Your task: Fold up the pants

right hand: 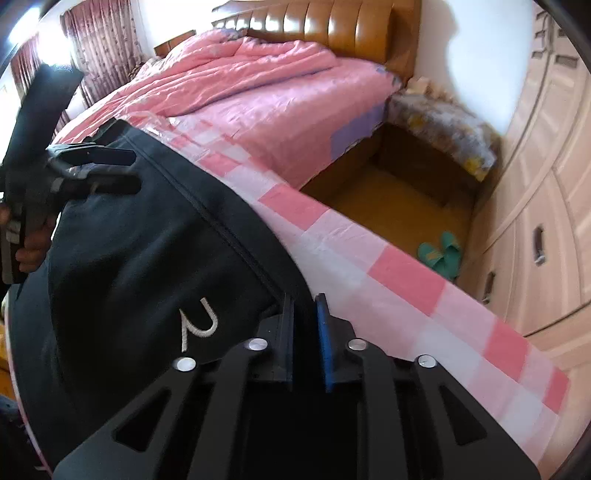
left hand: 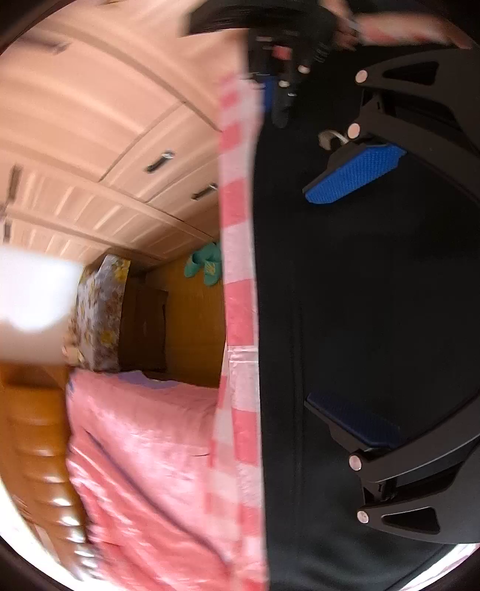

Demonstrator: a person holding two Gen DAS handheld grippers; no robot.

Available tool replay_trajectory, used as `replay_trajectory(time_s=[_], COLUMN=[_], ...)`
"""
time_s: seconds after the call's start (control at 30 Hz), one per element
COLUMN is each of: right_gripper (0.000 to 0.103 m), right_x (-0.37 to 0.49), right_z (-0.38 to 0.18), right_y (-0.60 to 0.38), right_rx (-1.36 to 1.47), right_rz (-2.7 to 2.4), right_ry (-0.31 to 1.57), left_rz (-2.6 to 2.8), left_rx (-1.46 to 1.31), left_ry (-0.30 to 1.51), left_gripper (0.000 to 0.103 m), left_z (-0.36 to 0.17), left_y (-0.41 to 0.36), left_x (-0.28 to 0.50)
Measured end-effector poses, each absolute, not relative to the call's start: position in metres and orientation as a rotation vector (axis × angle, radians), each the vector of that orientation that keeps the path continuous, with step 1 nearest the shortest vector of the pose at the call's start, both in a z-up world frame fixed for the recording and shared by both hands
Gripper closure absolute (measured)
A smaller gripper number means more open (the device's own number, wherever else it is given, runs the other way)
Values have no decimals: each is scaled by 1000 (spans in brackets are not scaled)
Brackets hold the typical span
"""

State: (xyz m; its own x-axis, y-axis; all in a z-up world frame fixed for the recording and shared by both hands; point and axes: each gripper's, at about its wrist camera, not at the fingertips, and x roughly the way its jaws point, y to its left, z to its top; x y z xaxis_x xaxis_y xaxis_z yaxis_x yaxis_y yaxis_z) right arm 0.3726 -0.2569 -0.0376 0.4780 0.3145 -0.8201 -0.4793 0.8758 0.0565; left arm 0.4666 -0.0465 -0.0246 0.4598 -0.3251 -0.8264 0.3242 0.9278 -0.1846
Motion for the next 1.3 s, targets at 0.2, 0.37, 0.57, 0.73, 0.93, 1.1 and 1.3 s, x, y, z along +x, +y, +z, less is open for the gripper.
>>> replay_trajectory(time_s=[0.2,0.37,0.57,0.73,0.93,1.1,1.3], right_gripper=[89,89,93,93,93,93,93], right_x=[312,271,246,233,237,242,226], right_z=[-14,-3,6,3,11,7,-12], right_y=[-241,-221,-226,-232,-274,-309,-301], right_rx=[-309,-395,-399,-398,-111,53,75], right_rz=[447,403,330,324,277,259,270], right_ry=[801,702,631,667,744,808,864], left_rz=[-429,-372,-207,-246,-250,-281,-330], left_rx=[-309,-362,-268,-247,-206,-148,-47], left_ry=[1122,1226,1251,1157,965,803,823], left_gripper=[2,2,29,92,97,97,97], left_z=[-11,-18,-36,-26,6,24,-12], left_y=[-46,-65,-71,-64,-53,-38,-26], left_x=[485,484,472,441,385,304,228])
